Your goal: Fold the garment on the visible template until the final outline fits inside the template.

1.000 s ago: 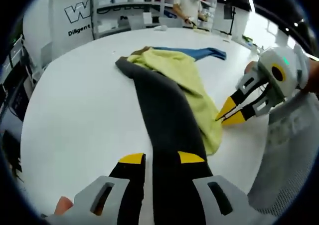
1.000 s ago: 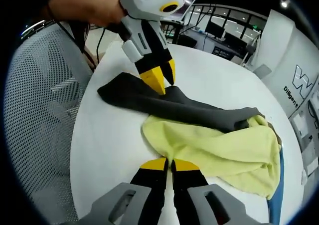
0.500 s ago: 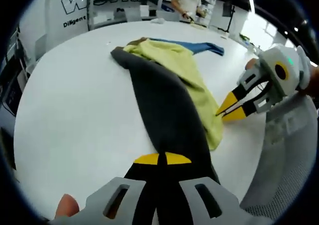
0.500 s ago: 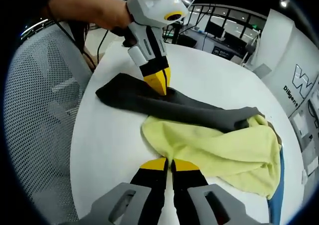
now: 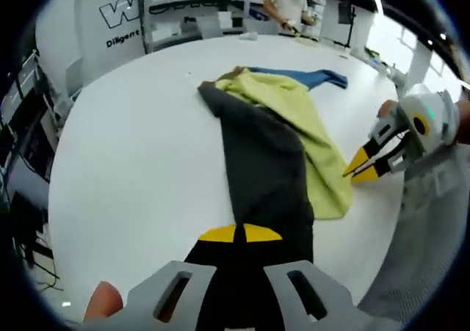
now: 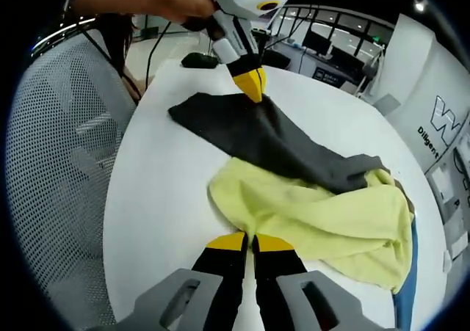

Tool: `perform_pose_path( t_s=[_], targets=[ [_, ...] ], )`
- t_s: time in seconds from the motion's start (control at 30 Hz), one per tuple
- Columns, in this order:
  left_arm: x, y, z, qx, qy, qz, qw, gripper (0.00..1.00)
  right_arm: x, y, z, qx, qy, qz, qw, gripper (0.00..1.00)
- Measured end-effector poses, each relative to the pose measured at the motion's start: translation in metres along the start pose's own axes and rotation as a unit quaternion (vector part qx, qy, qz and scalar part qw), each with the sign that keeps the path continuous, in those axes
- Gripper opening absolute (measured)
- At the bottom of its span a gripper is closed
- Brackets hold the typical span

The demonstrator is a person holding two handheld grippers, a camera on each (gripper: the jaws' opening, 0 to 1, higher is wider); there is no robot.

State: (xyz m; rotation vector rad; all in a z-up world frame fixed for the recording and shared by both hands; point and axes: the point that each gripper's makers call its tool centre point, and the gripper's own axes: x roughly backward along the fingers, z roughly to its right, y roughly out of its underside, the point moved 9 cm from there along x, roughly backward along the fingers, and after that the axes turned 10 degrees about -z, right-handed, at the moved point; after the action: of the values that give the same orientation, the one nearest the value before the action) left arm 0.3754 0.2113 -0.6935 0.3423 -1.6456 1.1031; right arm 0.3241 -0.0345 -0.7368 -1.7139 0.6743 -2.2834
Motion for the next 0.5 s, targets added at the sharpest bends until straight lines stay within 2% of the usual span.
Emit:
perform_pose_path(
  t_s=[0.27, 0.5],
  targets=[
    [0.014, -0.016, -0.037, -0.026, -0.047, -0.016, 0.9984, 0.00, 0.001, 0.001, 0.000, 0.000, 0.000, -0.002, 1.0000, 0.00],
    [0.017, -0.018, -0.057, -0.023, -0.067, -0.026, 0.9971, 0.00, 0.001, 0.001, 0.000, -0.003, -0.001, -0.003, 1.0000, 0.00]
  ],
)
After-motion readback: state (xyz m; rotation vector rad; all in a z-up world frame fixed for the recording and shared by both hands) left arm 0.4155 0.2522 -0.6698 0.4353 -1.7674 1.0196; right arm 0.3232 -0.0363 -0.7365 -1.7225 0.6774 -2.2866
